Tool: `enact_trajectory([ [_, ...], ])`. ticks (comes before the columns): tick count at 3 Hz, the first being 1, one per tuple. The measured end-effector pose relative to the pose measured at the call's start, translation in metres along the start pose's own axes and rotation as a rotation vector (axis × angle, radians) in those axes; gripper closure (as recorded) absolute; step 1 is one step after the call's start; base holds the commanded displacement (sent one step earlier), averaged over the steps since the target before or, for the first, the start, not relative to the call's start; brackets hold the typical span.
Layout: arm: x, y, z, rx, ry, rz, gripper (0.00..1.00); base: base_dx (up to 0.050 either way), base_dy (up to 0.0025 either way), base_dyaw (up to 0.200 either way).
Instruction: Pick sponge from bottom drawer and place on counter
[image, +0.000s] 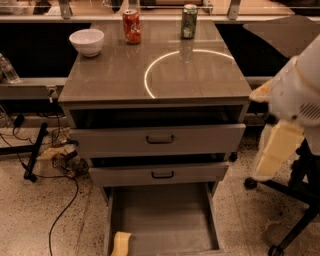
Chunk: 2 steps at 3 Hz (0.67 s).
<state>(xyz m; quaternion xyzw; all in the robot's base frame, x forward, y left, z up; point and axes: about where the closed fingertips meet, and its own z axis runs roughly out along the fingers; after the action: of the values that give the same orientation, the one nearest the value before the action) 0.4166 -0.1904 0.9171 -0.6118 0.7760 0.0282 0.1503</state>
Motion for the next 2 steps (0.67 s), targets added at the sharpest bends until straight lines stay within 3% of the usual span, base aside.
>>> enact_trajectory([
  [2, -0.001, 0.055, 0.089, -0.148, -0.129, 0.002, 0.00, 0.000, 0.00000, 0.000],
])
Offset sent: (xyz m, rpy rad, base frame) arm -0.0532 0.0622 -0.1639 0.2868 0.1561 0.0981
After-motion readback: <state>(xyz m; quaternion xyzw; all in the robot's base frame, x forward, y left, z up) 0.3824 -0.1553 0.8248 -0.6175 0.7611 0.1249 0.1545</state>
